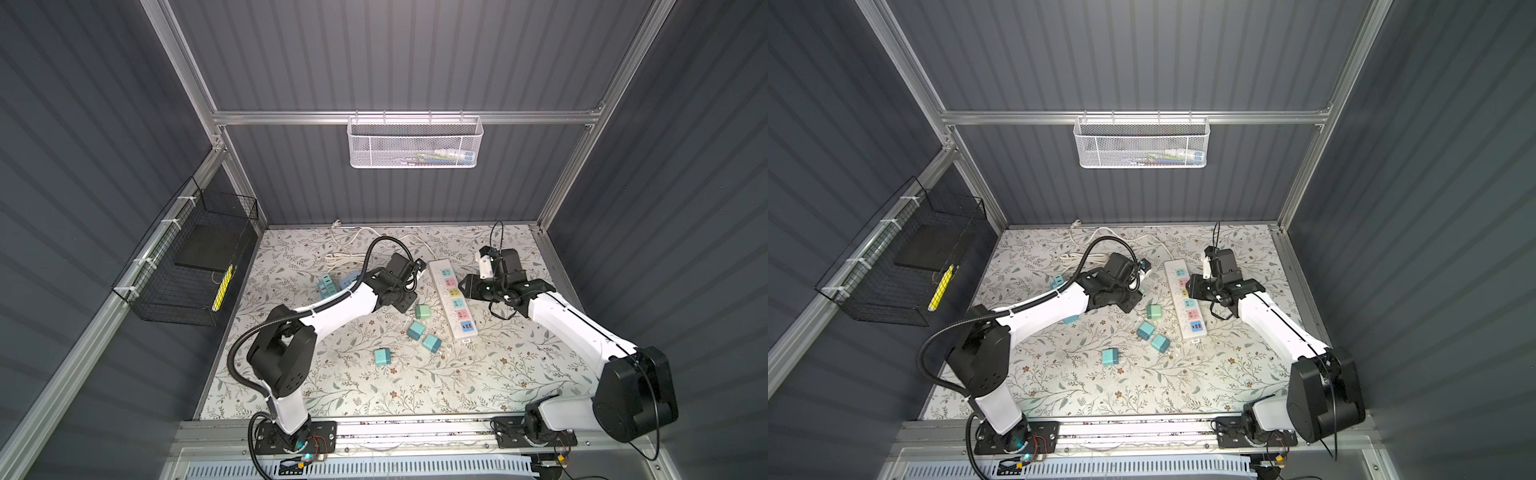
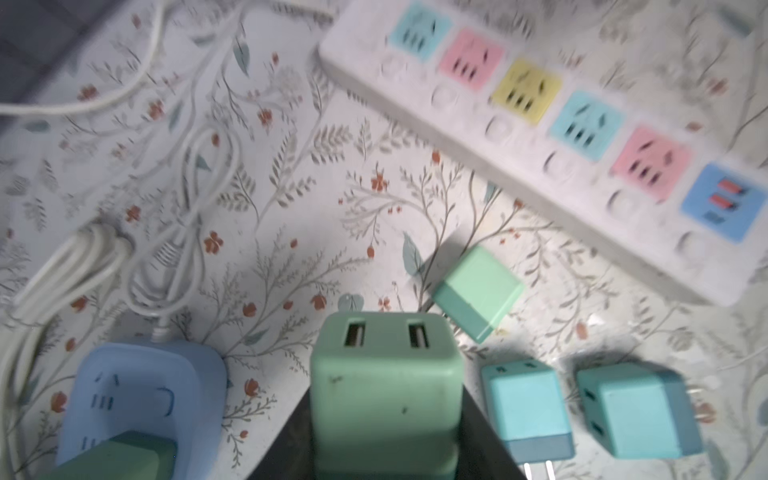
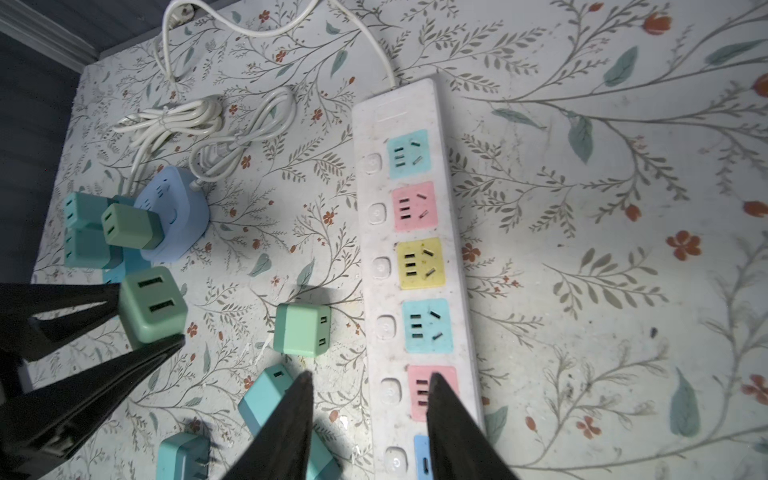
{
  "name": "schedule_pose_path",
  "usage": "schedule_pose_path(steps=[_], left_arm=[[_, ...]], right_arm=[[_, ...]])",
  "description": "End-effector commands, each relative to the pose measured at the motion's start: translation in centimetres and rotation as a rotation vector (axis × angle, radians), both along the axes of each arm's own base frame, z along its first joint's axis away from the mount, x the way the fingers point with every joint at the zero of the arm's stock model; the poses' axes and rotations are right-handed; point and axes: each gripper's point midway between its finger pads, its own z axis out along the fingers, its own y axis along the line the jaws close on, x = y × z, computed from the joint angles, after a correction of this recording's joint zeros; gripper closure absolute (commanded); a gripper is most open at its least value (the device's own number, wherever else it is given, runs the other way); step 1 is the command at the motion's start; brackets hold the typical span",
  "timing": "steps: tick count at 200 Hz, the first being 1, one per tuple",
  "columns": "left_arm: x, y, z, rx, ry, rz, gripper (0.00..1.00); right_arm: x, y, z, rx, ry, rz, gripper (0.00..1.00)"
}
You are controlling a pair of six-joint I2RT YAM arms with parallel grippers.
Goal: Insert the plug
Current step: 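Lift the green adapter with left gripper and carry it toward right gripper, then close right gripper on the green adapter while left gripper holds it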
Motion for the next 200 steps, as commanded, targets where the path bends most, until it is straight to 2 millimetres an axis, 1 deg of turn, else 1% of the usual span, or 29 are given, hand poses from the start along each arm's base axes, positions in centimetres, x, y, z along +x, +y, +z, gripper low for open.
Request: schedule_pose_path(steps=[1, 7, 10, 17, 29, 51, 66, 90, 100, 145, 168, 200], left_arm=[[-1.0, -3.0, 3.6, -0.17, -0.08, -0.043, 0.84], [-1.5, -3.4, 4.0, -0.194, -0.086, -0.062, 0.83], [-1.8, -3.7, 4.2, -0.205, -0.087, -0.077, 0.83], [-2.3, -4.1, 4.6, -0.217, -0.093, -0.103, 0.82], [-2.8, -4.4, 5.2, -0.227, -0.123, -0.128, 0.81], [-3.1, -4.6, 5.4, -0.237, -0.13, -0.158, 0.8], [-3.3, -4.8, 5.5, -0.244, -0.126, -0.168, 0.81], [-3.5, -4.8, 5.4, -0.24, -0.126, -0.174, 0.82], [-3.6, -4.8, 5.4, -0.245, -0.123, -0.176, 0.82], [-4.1, -4.8, 7.0, -0.286, -0.142, -0.189, 0.83], [-4.2, -4.8, 7.6, -0.304, -0.151, -0.192, 0.83], [-4.5, -5.1, 7.4, -0.308, -0.128, -0.203, 0.83]], right_arm=[[-1.1, 1.9, 1.4, 0.087, -0.004, 0.083, 0.54], [-1.2, 2.3, 1.7, 0.095, -0.006, 0.098, 0.52], [-1.6, 3.0, 2.0, 0.126, 0.004, 0.134, 0.52], [-1.9, 3.6, 2.4, 0.146, 0.011, 0.164, 0.51], [-2.4, 4.8, 3.1, 0.163, 0.008, 0.205, 0.5], [-3.0, 6.7, 4.3, 0.189, -0.008, 0.27, 0.49], [-3.1, 7.5, 5.2, 0.231, -0.013, 0.292, 0.49], [-3.2, 8.3, 6.1, 0.291, -0.022, 0.312, 0.48], [-3.3, 8.6, 6.2, 0.314, -0.013, 0.322, 0.48], [-3.2, 10.3, 5.9, 0.396, 0.03, 0.384, 0.5], [-3.0, 10.6, 5.6, 0.411, 0.046, 0.393, 0.52], [-3.1, 11.2, 5.4, 0.441, 0.065, 0.412, 0.59]])
